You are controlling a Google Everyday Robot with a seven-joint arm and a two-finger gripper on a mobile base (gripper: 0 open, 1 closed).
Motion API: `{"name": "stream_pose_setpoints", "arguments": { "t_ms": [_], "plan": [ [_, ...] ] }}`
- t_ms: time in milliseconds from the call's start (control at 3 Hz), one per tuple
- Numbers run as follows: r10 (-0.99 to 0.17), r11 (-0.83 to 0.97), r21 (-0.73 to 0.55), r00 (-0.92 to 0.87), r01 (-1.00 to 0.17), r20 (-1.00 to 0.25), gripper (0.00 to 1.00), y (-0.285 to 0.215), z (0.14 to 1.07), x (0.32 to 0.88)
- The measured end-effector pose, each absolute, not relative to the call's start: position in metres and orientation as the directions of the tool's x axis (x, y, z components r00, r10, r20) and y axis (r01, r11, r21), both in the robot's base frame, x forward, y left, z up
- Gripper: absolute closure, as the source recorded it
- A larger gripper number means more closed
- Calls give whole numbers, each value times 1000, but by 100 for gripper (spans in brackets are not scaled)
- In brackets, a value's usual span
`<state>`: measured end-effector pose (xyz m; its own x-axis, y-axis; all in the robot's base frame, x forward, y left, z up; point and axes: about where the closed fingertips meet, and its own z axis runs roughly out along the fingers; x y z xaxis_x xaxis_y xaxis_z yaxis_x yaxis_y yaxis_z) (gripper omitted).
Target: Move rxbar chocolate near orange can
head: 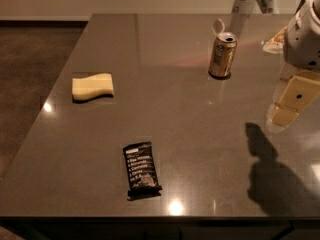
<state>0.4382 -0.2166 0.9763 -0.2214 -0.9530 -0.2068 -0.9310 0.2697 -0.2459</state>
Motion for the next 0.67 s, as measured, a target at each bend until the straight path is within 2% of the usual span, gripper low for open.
{"name": "stream_pose_setpoints", "arguments": {
  "t_ms": [667],
  "plan": [
    [-942, 300, -233, -249, -925, -224, 0, -208, 969, 434]
  ]
}}
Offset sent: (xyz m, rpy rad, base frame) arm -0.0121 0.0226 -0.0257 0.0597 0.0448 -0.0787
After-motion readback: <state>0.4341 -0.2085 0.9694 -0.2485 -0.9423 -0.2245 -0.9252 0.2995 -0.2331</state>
